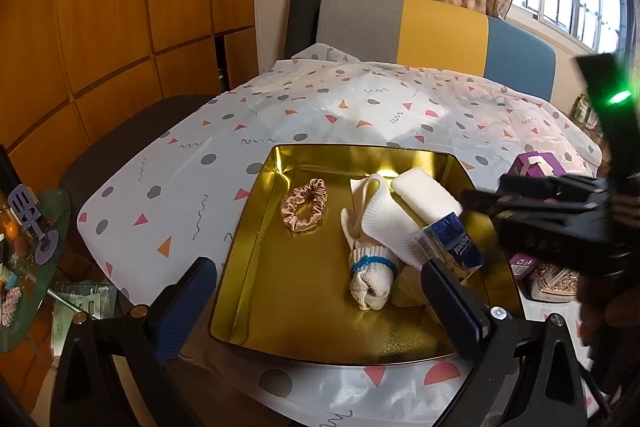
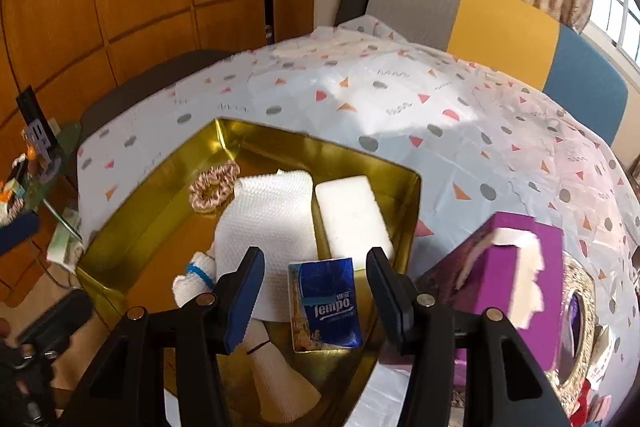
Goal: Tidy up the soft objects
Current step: 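Carry the blue Tempo tissue pack into the gold tray and open the right tool, then move both tools back over the remaining items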
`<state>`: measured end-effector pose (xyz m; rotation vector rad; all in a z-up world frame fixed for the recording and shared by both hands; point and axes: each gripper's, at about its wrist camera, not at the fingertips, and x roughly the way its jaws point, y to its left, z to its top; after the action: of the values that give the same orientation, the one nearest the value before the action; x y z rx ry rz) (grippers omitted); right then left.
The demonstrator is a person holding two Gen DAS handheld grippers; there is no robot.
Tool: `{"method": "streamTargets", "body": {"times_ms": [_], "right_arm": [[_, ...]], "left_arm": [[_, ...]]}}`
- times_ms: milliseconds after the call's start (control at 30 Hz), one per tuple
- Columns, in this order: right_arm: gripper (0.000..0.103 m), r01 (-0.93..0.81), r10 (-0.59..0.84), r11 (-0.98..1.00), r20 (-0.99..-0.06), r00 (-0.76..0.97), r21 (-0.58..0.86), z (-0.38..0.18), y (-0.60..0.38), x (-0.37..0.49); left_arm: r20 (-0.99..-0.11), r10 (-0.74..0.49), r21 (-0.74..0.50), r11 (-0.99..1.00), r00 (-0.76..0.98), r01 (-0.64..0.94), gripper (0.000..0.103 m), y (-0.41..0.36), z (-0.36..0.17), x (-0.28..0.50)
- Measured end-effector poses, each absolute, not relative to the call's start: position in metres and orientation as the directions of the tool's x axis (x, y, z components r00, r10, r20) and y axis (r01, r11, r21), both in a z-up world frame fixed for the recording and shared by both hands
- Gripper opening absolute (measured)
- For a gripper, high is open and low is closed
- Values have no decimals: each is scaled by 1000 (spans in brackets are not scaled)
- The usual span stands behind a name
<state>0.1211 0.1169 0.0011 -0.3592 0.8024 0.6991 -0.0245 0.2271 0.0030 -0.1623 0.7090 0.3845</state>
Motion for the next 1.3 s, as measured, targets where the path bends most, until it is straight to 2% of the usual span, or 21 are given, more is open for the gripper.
{"method": "streamTargets", "body": {"times_ms": [233,433,900,1300], "right_arm": [[55,-622,483,782,-663,573,32,32,66,115],[61,-494,436,865,-607,664,81,45,-3,121],[61,-43,84,996,-619,780,82,39,-198,153],[61,379,-237,921,-646,725,88,9,-338,170]], "left_arm": [[-664,276,-19,923,695,-385,103,221,0,-22],[-665,268,-15,928,697,-372,103,215,-1,-20],[-628,163,1,978,761,-209,103,163,18,-4],[-615,34,45,999,788,-7,103,91,40,17]]}}
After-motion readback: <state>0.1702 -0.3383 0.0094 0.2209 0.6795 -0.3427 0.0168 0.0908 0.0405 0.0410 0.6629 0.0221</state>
